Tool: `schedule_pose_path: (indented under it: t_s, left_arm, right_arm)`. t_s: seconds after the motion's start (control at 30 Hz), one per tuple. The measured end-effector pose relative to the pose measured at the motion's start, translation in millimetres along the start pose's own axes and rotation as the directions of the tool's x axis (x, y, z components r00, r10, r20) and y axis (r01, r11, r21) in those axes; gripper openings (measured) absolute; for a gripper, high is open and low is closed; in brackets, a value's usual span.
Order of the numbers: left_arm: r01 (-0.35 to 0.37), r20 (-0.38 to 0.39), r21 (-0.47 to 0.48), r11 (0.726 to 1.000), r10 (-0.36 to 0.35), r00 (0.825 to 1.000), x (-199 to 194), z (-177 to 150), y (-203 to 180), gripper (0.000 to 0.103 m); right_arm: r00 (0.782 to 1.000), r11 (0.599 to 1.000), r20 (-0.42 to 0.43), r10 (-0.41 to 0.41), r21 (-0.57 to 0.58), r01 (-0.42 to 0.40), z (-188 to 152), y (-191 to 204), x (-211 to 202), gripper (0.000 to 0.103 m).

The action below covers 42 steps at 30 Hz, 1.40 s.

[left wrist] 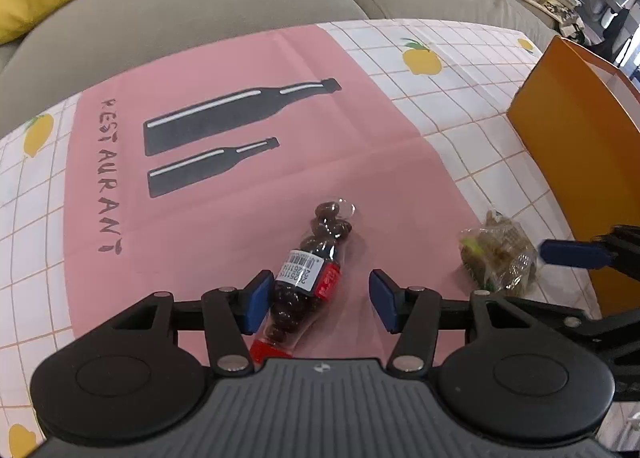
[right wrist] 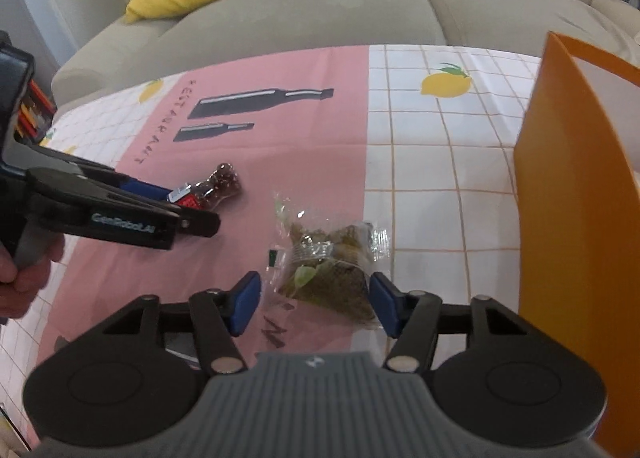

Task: Organize snacks
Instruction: 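Grasp the cola-bottle candy tube with the left tool while the right tool grasps the dried-fruit bag, then lift both snacks and carry them over the orange box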

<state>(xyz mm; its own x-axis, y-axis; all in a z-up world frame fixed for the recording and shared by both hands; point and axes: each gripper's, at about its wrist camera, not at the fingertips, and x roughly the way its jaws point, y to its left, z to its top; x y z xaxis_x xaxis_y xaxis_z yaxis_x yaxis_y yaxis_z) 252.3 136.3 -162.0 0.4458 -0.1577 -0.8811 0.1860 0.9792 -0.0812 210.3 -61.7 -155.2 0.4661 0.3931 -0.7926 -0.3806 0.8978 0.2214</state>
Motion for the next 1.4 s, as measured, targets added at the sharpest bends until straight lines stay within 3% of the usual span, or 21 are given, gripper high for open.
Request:
schedule_pose_path:
  t_s: [0.1,0.23,0.47,0.57,0.67,1.07,1.27,1.4]
  left_arm:
    - [-0.031,0.012,-0.003,1.000,0.031,0.999,0,-3,-5,0.061]
    - [-0.048,0.027,-0.036,0.998,0.049,0.998,-1,-6,-9,0.057]
    - [-0.035,0.047,-0.119,0.992,0.041,0.998,0,-4,-5,0.055]
    - [-0.054,0.056,-0.134,0.990,0.062,0.997,0,-5,-6,0.043]
    - [-0.050,0.068,-0.161,0.986,0.061,0.996,-2,-7,-6,0.041]
    - [-0.084,0.068,-0.222,0.971,0.102,0.992,-4,-13,-21,0.039]
    - [-0.081,0.024,-0.304,0.949,0.092,0.995,-19,-36,-35,0.039]
    - [-0.106,-0.016,-0.297,0.949,0.106,0.994,-30,-57,-49,0.039]
  right_arm:
    - [0.998,0.998,0.053,-0.039,0.044,0.036,-7,-2,-9,0.072]
    - [0.996,0.995,0.083,-0.029,0.095,0.021,-10,-5,-8,0.072]
    - [0.993,0.999,0.107,-0.050,0.008,0.049,2,6,6,0.071]
    - [0.995,0.999,0.084,-0.051,0.004,0.050,4,6,13,0.064]
    - [0.996,0.998,0.076,-0.051,0.026,0.049,1,3,16,0.058]
    - [0.996,0.996,0.056,-0.063,-0.065,0.066,-8,10,16,0.051]
    - [0.998,0.994,0.033,-0.060,-0.085,0.062,-17,13,6,0.049]
    - [0.997,0.986,0.024,-0.068,-0.152,0.071,-31,21,-4,0.046]
